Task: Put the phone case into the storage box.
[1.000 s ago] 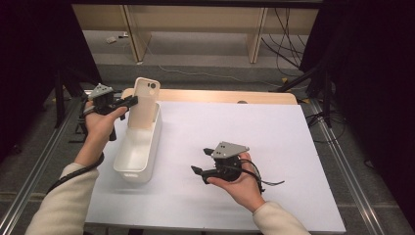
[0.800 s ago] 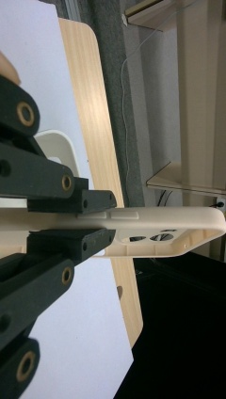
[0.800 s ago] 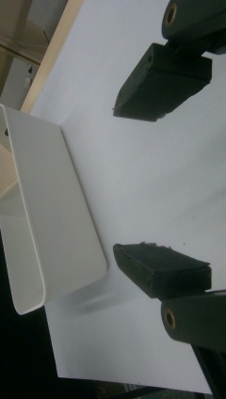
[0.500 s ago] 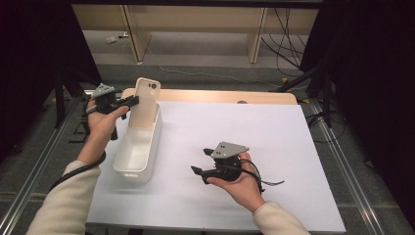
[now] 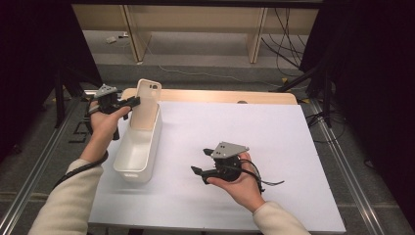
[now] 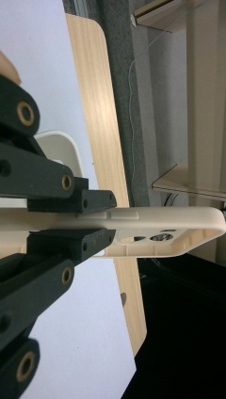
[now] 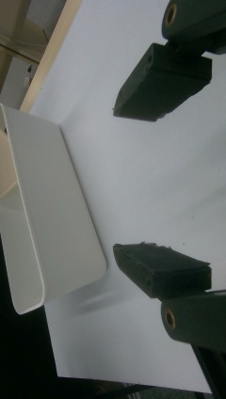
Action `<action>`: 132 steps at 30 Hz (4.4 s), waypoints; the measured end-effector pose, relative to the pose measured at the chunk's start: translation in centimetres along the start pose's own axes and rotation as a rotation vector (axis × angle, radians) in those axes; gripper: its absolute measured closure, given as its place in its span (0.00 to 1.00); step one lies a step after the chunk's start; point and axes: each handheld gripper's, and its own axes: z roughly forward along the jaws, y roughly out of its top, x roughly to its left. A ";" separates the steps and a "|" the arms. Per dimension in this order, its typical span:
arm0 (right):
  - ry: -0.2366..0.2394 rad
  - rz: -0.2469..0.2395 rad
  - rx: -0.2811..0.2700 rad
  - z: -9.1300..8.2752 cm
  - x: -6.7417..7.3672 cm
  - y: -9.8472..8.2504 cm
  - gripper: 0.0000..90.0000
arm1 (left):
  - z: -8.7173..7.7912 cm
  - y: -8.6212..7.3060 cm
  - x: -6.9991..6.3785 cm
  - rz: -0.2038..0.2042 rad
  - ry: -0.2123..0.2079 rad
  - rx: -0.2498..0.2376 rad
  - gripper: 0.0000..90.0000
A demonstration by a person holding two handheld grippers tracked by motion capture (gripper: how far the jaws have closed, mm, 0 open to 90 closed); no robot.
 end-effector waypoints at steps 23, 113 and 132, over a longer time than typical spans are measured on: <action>0.000 0.003 0.005 -0.1 0.0 0.0 0.33 | 0.8 -0.6 0.4 -0.008 0.013 0.027 0.91; 0.007 0.003 0.005 0.1 -0.1 0.0 0.33 | 0.9 0.5 -0.6 0.134 0.204 0.033 0.70; 0.008 0.007 0.006 0.1 -0.1 0.0 0.33 | 1.3 0.2 0.0 0.103 0.252 0.103 0.99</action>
